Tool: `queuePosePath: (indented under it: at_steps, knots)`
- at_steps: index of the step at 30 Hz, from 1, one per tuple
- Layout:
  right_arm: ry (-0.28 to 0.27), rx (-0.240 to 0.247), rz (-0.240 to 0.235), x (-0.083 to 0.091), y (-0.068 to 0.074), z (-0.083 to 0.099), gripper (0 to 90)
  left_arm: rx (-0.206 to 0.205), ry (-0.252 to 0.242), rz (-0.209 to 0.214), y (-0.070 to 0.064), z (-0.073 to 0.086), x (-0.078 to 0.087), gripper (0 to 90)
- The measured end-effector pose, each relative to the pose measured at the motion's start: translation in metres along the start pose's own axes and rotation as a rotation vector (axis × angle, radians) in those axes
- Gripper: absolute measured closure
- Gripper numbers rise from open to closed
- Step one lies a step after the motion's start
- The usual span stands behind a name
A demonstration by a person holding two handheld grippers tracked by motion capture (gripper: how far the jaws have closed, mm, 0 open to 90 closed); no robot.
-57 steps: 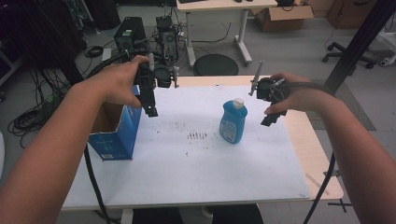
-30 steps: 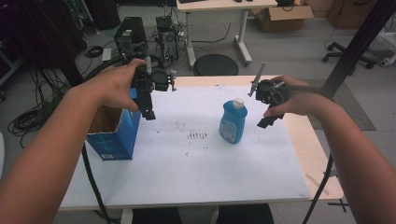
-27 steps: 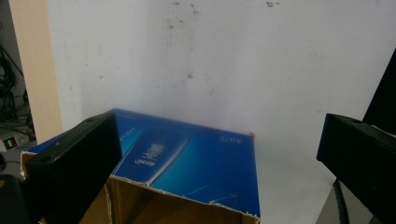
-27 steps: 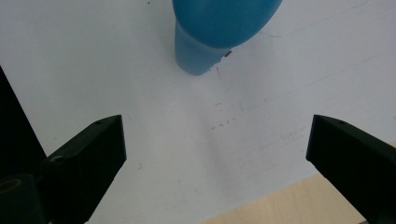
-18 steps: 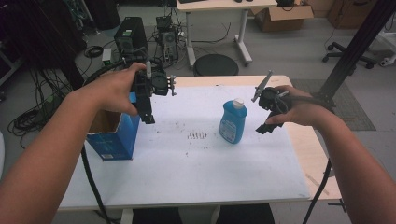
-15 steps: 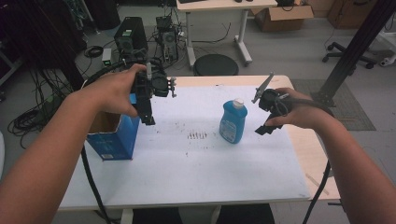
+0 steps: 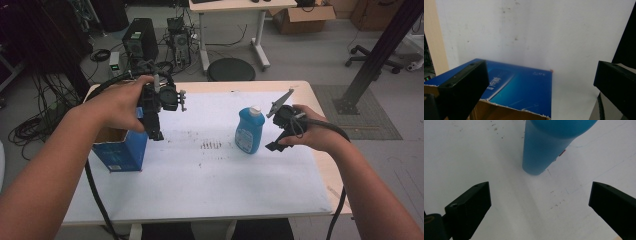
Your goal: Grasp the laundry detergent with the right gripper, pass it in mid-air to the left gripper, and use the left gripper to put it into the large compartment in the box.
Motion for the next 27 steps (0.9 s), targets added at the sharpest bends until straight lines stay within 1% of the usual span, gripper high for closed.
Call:
queuePosePath:
  at_steps: [1, 2, 3, 6, 11, 14, 16, 21, 27]
  knots:
    - [-0.004, 0.002, 0.001, -0.001, 0.000, 0.001, 4.1, -0.003, 0.001, -0.002, -0.001, 0.000, 0.000, 0.4]
    - [-0.017, -0.008, -0.001, -0.004, 0.000, 0.003, 3.9, -0.002, 0.001, -0.001, -0.002, 0.000, 0.000, 0.4]
    - [-0.017, -0.008, -0.001, -0.004, 0.000, 0.003, 3.9, -0.002, 0.001, -0.001, -0.002, 0.000, 0.000, 0.4]
    - [-0.039, -0.018, -0.016, -0.011, 0.001, 0.006, 4.0, -0.001, 0.006, 0.001, -0.003, 0.001, 0.000, 0.4]
    - [-0.043, -0.032, -0.019, -0.017, 0.000, 0.009, 4.0, -0.004, 0.003, 0.006, -0.004, 0.001, -0.002, 0.4]
    - [-0.045, -0.040, -0.020, -0.019, -0.001, 0.011, 3.9, -0.007, 0.006, 0.004, -0.005, 0.000, -0.004, 0.4]
    - [-0.050, -0.037, -0.026, -0.019, -0.001, 0.012, 3.6, -0.012, 0.006, 0.005, -0.007, -0.001, -0.005, 0.4]
    - [-0.072, -0.053, -0.025, -0.022, -0.003, 0.013, 3.5, -0.020, 0.002, 0.014, -0.010, -0.003, -0.007, 0.4]
    - [-0.089, -0.055, -0.025, -0.025, -0.003, 0.014, 3.4, -0.033, 0.004, 0.016, -0.015, -0.003, -0.009, 0.4]
Point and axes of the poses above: each handheld gripper's, and its own axes: x roughly backward along the jaws, z roughly out of its underside, y roughly to its left, the point moved 3 cm from there along -x, roughly forward along the jaws, and after that the axes turned 9 degrees about -x, right-handed, at the moved point
